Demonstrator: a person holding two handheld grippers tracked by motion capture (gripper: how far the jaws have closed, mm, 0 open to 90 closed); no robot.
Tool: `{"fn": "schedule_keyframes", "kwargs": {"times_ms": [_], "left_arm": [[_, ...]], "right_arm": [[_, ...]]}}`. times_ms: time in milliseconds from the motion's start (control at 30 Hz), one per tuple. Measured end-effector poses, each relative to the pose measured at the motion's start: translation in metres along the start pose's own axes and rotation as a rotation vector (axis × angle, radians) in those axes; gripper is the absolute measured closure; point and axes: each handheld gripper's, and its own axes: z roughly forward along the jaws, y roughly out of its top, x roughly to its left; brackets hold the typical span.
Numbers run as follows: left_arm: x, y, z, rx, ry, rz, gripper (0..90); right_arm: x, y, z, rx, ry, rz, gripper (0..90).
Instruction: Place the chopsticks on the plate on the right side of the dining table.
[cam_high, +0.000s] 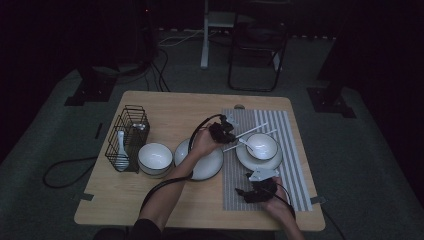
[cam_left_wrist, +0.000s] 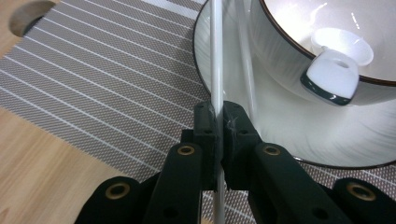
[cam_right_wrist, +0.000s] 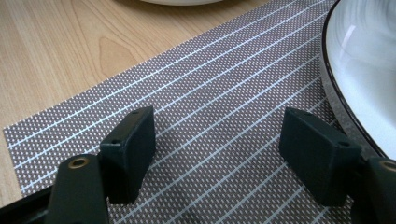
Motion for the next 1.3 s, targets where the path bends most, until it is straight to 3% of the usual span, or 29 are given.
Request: {"fn": "schedule_keyframes", "kwargs": {"times_ms": [767,1067,1300], "left_arm": [[-0.01,0.009,0.014,0.055,0.052,0.056,85.7],[-0.014,0.009,0.014,0.035,0.085,0.085,85.3],[-0.017,0.01,0.013,0.021,0.078,0.101,85.3]], "right_arm": [[0.0,0.0,0.0,-0.004,-0.004,0.0,27.1],[0.0,0.0,0.0,-0.005,-0.006,0.001,27.1],[0.0,0.0,0.0,-0.006,-0.007,0.0,27.2]]}}
